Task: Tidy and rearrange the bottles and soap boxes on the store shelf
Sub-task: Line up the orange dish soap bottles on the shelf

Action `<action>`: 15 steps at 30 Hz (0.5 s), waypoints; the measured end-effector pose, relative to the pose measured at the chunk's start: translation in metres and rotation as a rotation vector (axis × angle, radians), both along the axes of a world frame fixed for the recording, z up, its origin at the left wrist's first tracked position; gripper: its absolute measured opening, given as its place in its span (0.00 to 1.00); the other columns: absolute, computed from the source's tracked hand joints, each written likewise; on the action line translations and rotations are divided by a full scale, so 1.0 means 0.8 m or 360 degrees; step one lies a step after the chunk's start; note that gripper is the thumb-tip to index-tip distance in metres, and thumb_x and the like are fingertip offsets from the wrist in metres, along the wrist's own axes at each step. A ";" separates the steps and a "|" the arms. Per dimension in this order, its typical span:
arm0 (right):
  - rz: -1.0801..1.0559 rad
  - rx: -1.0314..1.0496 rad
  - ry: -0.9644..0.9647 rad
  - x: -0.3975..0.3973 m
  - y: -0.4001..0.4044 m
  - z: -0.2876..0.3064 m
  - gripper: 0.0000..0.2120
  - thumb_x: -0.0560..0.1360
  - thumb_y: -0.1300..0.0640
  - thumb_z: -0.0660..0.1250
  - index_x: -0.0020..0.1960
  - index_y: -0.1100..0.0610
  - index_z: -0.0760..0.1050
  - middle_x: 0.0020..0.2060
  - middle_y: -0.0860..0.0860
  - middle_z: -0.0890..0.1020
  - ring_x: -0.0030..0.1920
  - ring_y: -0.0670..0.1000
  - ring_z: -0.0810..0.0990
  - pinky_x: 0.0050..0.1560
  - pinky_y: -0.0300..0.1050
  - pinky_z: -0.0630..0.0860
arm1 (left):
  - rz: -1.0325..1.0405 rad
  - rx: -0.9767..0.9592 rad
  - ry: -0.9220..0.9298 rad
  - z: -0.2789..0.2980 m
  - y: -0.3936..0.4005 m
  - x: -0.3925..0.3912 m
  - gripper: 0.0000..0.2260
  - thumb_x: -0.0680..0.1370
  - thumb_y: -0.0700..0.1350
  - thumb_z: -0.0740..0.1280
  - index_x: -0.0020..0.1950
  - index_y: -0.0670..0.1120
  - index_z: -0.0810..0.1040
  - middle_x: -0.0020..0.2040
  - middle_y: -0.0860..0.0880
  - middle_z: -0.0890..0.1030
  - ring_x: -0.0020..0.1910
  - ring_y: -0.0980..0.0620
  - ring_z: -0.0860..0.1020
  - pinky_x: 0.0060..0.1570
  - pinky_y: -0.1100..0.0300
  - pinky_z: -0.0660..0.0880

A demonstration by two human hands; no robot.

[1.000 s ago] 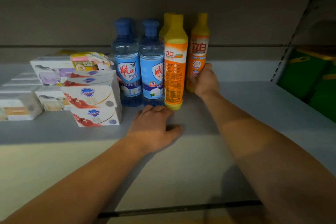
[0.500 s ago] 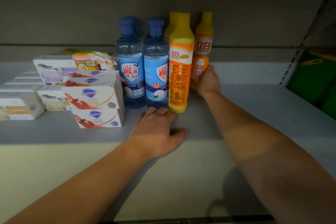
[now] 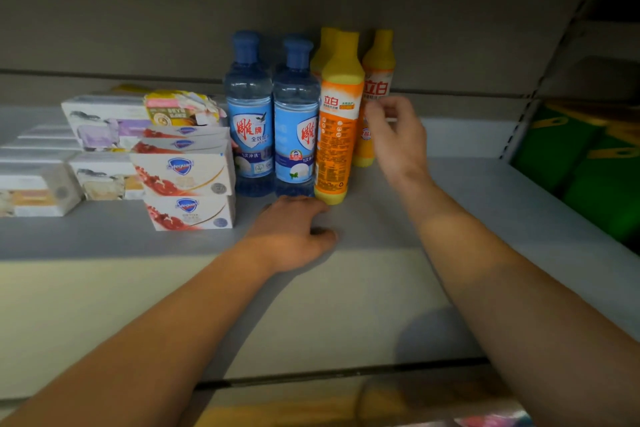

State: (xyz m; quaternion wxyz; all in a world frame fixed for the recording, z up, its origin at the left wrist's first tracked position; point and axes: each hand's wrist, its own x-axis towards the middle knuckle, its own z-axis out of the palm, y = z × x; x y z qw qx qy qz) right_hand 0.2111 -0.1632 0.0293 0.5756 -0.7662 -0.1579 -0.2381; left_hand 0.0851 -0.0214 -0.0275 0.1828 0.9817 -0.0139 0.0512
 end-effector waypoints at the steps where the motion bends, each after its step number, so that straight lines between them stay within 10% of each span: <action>1: 0.0083 -0.0007 0.0008 -0.011 0.009 0.009 0.12 0.74 0.41 0.66 0.52 0.47 0.74 0.44 0.40 0.80 0.46 0.38 0.79 0.45 0.38 0.76 | 0.0002 -0.0105 -0.0009 0.002 0.003 -0.003 0.24 0.75 0.58 0.66 0.70 0.55 0.70 0.68 0.51 0.75 0.67 0.49 0.71 0.64 0.57 0.68; 9: 0.0056 -0.0190 -0.0058 -0.042 0.034 0.010 0.19 0.71 0.45 0.74 0.58 0.48 0.74 0.47 0.41 0.79 0.46 0.41 0.79 0.43 0.32 0.72 | 0.0182 -0.0658 -0.0379 0.007 0.023 -0.006 0.19 0.74 0.52 0.69 0.64 0.53 0.75 0.50 0.57 0.80 0.51 0.56 0.80 0.51 0.65 0.70; 15: 0.0201 0.0394 0.0055 -0.078 0.016 0.006 0.12 0.69 0.47 0.74 0.48 0.50 0.77 0.41 0.43 0.84 0.42 0.40 0.83 0.42 0.37 0.80 | 0.0002 -0.0932 -0.0466 0.017 0.008 -0.014 0.24 0.67 0.60 0.71 0.61 0.61 0.71 0.50 0.61 0.79 0.49 0.64 0.78 0.46 0.71 0.72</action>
